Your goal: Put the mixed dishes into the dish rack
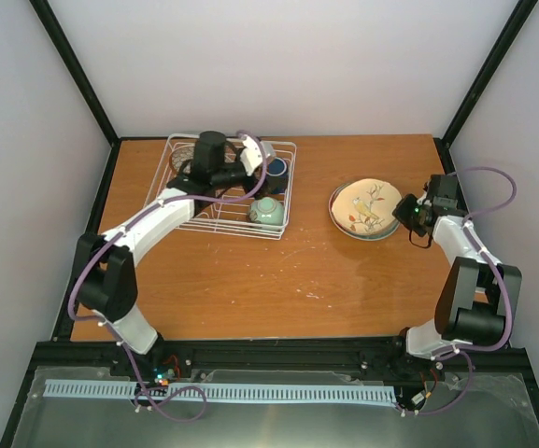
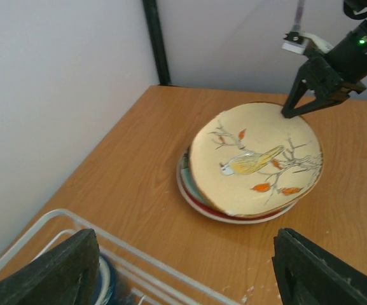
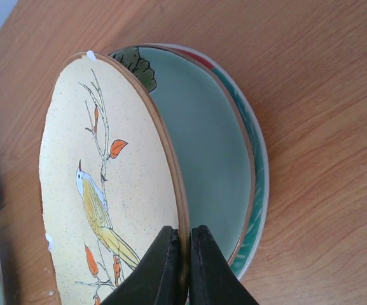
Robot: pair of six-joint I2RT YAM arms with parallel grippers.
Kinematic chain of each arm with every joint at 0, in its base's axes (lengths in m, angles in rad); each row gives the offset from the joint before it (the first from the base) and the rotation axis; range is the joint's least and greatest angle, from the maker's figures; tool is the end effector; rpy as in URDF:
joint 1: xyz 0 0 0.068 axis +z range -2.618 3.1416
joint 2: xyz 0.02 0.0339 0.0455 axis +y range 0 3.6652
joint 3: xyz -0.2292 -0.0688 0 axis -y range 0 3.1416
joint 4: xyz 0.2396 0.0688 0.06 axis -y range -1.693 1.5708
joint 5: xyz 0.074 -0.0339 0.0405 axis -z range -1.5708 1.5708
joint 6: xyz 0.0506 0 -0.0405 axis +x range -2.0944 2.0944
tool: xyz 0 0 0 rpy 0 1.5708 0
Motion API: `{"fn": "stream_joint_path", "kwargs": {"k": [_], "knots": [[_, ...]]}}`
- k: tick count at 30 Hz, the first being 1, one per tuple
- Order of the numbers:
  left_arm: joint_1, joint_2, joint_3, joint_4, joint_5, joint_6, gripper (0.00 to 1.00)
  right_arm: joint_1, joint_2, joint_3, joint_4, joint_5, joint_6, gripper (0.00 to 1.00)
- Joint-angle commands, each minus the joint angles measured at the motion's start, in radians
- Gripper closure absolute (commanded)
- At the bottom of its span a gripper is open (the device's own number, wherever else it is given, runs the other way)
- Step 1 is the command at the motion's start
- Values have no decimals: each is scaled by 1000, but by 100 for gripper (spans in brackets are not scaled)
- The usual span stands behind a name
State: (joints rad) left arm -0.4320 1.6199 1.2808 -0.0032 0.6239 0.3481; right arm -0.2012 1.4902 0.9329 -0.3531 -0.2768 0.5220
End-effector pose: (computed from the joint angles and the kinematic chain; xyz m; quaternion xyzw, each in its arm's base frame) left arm 0.3378 -0.1883 0.2807 0.4593 0.6521 -0.2736 0.5375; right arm 0.3084 -0.0488 0.1693 0.2896 0.8922 0.1801 0.2962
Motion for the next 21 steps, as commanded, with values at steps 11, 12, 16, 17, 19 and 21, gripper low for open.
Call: {"fn": "stream_joint_path", "kwargs": {"k": [11, 12, 16, 17, 19, 21], "knots": [[-205, 415, 425, -254, 5, -113, 27, -76, -96, -127, 58, -188, 3, 97], [-205, 450, 481, -281, -4, -120, 27, -94, -99, -136, 64, -206, 6, 97], [-206, 603, 692, -422, -44, -112, 27, -168, -111, -175, 100, -304, 13, 97], [-206, 637, 742, -452, -53, -112, 27, -188, -110, -184, 110, -338, 17, 97], [-206, 693, 816, -488, -56, -115, 26, -220, -104, -202, 130, -405, 25, 97], [-208, 734, 862, -505, -54, -123, 24, -240, -99, -215, 143, -441, 26, 97]]}}
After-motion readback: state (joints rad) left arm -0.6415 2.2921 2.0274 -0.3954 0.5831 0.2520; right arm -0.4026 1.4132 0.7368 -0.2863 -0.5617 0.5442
